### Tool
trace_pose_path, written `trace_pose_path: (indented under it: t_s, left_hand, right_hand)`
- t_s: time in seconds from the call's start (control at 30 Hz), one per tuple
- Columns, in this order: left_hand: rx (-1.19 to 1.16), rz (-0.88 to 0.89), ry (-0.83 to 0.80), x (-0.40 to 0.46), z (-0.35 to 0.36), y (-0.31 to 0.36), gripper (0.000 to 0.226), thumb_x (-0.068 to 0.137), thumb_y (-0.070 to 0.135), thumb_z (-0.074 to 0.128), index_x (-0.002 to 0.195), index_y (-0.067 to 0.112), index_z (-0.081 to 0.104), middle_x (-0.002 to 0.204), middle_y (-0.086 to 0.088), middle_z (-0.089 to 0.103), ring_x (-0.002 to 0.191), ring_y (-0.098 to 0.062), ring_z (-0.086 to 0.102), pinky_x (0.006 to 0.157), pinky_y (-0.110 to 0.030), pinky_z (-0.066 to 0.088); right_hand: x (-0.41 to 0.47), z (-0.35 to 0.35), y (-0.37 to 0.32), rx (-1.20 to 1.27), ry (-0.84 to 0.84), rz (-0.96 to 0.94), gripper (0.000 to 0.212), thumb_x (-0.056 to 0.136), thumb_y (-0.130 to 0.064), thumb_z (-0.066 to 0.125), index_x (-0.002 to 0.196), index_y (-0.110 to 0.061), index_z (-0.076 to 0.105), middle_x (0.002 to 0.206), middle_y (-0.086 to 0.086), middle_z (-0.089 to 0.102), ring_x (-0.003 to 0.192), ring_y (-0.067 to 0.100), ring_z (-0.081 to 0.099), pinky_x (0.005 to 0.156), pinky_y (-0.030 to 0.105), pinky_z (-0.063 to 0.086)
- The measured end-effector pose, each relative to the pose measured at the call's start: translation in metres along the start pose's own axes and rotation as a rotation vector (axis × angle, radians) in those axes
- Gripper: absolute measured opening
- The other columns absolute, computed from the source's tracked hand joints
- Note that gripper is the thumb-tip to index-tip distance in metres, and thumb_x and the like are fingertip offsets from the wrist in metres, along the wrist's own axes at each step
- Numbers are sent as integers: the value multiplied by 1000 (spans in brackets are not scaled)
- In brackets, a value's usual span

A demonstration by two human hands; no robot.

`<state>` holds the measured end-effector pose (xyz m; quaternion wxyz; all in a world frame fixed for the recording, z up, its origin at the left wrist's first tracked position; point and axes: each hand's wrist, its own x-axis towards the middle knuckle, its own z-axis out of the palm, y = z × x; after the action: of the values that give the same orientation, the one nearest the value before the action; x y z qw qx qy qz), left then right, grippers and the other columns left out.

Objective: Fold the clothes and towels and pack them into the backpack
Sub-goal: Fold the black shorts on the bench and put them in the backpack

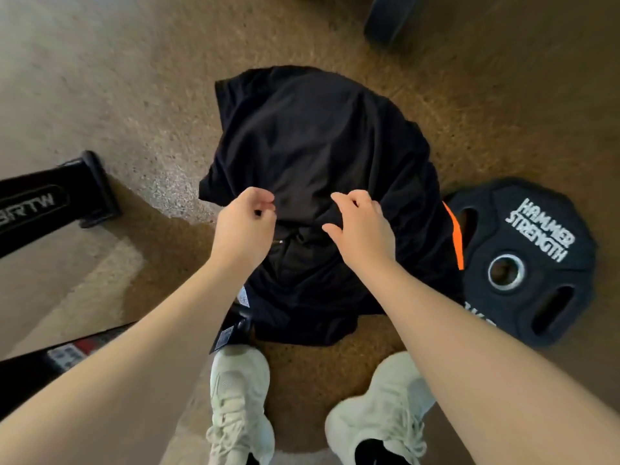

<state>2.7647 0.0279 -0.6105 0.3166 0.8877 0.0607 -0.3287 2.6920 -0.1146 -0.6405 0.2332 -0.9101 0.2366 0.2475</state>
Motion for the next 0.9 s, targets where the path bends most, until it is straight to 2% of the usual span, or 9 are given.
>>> trace_pose_path:
  t_s: [0.13,0.23,0.33,0.4,0.47,0.57,0.63,0.73,0.9]
  left_hand:
    - [-50,-26,1,6,6,-9,21,90,12,44,103,20,58,99,3,62,88,-21,63,78,-31,46]
    - [-32,-31,-16,-14,-9,1,24,88,9,43,105,17,59,100,2,64,89,-20,63,81,-28,44]
    - [-47,-16,-18,-50,-39,27,22,88,8,46,103,17,60,99,-2,66,89,-21,63,84,-30,46]
    - [-73,-10,-27,-78,-67,51,23,87,6,46,101,18,60,98,-4,66,89,-24,63,85,-35,48]
    - [-84,6,-30,-110,-99,80,22,87,6,46,95,20,60,92,-2,65,86,-23,62,80,-33,48]
    - [-80,47,-38,-164,-152,123,18,87,8,47,91,19,61,85,-3,64,81,-24,60,74,-29,44]
    - [-86,80,-77,-201,-187,149,17,90,11,46,97,17,60,91,-5,66,79,-21,59,72,-27,43]
    - [-75,189,-149,-256,-241,187,20,93,17,47,110,17,59,103,-6,66,79,-19,57,73,-27,44]
    - [-80,494,-273,-343,-314,243,51,87,25,61,134,21,42,130,0,49,111,-10,50,97,-27,41]
  right_hand:
    - [15,7,1,-151,52,-94,20,97,-24,47,106,-15,62,104,1,60,102,23,49,84,32,37]
    - [-3,-22,-4,7,81,-110,20,97,-24,46,106,-15,62,106,-1,62,107,22,49,90,33,35]
    - [-39,-79,-17,240,33,-122,21,97,-22,46,111,-12,59,108,2,63,104,23,55,90,37,43]
    - [-68,-128,-31,347,62,-121,20,96,-21,48,110,-11,59,105,3,64,99,22,58,83,32,43]
    - [-99,-180,-46,362,95,-148,19,94,-20,51,108,-11,61,103,3,66,97,21,58,77,27,38]
    - [-151,-258,-75,384,128,-181,16,92,-16,54,103,-11,63,99,5,68,93,24,60,79,33,43]
    - [-189,-311,-96,401,147,-181,14,92,-13,53,101,-10,64,96,4,67,90,22,60,80,35,45]
    - [-250,-384,-130,428,148,-197,13,93,-11,51,99,-10,62,90,-3,62,83,11,54,71,14,39]
    - [-345,-468,-185,462,126,-278,12,93,-12,51,93,-23,57,85,-12,59,77,-2,53,69,3,37]
